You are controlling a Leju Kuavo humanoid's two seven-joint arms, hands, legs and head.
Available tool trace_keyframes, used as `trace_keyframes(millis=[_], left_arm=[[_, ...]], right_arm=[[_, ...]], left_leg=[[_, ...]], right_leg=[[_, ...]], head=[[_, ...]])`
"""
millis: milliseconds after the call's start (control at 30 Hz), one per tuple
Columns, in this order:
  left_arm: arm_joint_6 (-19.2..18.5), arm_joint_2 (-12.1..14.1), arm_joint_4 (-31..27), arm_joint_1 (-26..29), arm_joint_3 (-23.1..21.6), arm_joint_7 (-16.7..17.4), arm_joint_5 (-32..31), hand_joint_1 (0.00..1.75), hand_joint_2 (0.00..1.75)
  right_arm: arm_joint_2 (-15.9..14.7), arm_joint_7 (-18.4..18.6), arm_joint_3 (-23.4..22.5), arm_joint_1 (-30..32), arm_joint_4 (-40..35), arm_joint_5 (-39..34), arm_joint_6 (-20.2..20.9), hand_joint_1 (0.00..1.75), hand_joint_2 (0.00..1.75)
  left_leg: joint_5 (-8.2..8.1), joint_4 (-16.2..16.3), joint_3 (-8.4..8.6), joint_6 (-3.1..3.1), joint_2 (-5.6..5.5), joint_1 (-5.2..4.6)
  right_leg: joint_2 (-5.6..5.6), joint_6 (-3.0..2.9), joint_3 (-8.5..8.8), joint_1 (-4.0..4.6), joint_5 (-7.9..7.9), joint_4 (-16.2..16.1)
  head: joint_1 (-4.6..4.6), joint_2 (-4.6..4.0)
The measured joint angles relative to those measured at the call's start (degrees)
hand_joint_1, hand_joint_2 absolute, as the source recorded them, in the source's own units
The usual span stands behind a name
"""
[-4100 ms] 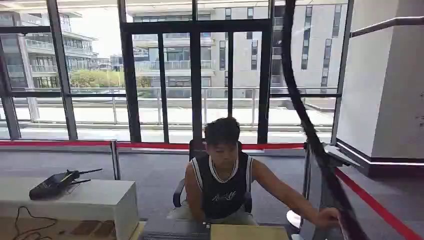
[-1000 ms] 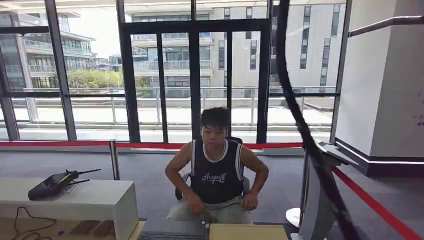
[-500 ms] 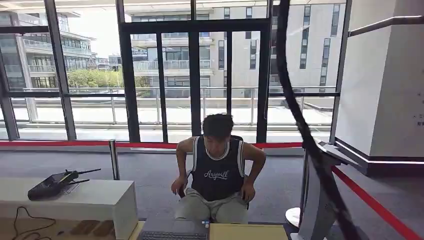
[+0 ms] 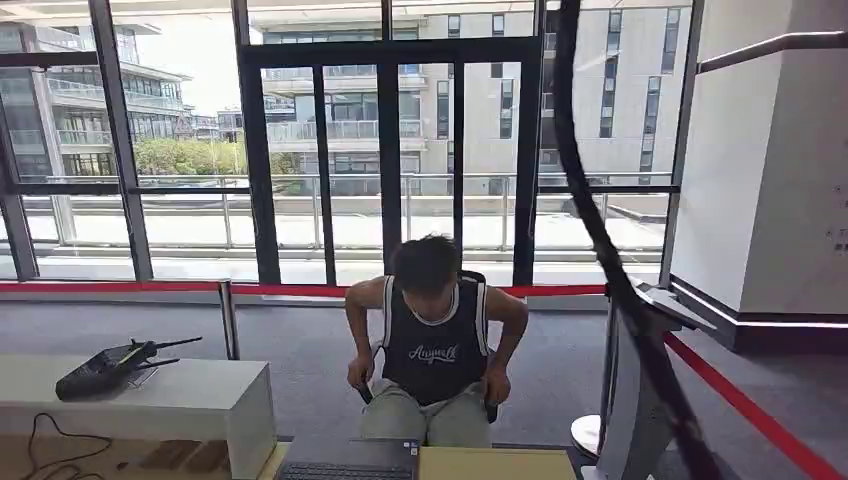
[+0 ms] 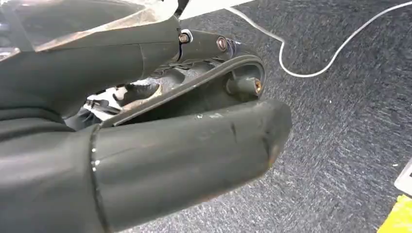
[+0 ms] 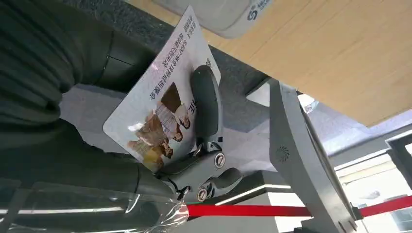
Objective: Pass the card to the sensor for recognition and then transmit it.
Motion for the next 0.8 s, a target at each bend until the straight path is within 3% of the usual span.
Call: trace_keyframes(millis=[800], left_arm=[[1.09,0.94,0.26,0.72,3.06,0.74,2.75,0.0,0.0]], right_arm=[[2.03,0.41,1.27,1.67,3.47,0.44,1.48,1.75,1.75]], left_leg=[[0.0,0.0,-0.01,0.0,0.01,0.02]], right_leg=[[0.0,0.0,-0.03,0.02,0.0,-0.01]], head=[[-0.02,0.0]])
